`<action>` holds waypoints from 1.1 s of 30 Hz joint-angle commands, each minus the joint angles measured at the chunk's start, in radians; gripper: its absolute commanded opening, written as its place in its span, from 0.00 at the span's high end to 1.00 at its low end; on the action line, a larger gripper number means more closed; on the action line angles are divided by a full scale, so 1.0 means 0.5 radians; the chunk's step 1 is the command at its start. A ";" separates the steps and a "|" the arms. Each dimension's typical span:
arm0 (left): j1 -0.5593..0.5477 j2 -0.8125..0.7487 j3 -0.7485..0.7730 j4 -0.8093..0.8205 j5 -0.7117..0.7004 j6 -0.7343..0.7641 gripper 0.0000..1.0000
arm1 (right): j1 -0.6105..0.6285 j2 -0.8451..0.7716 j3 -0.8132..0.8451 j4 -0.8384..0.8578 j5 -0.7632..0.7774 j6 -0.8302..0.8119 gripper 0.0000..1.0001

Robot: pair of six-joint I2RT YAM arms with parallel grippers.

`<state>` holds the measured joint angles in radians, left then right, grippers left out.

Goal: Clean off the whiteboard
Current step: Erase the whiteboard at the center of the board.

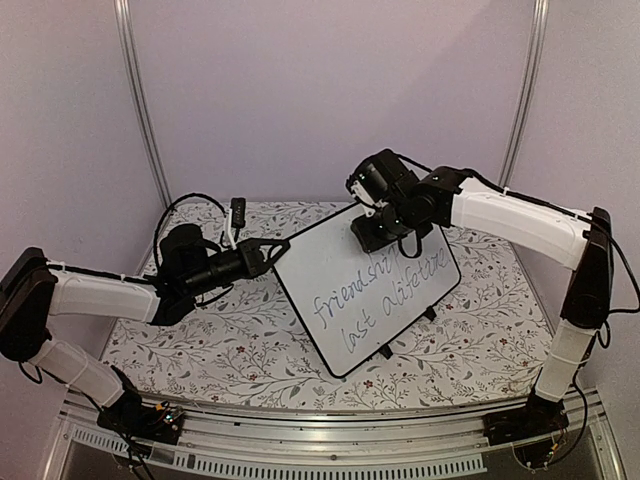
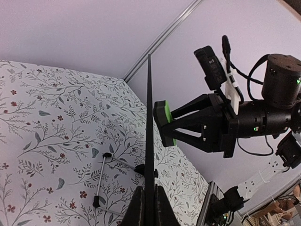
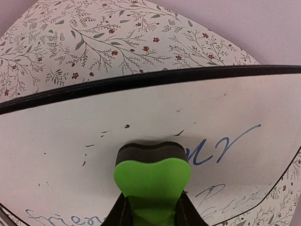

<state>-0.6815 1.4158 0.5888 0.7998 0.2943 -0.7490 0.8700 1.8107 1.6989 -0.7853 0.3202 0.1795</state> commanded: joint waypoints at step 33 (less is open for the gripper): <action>-0.022 0.030 -0.013 0.147 0.101 0.085 1.00 | -0.143 0.012 -0.106 0.247 -0.057 -0.114 1.00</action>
<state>-0.6796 1.4204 0.5880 0.8017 0.2863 -0.7574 0.8280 1.7859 1.6009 -0.6792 0.2607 0.1398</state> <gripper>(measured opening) 0.046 0.260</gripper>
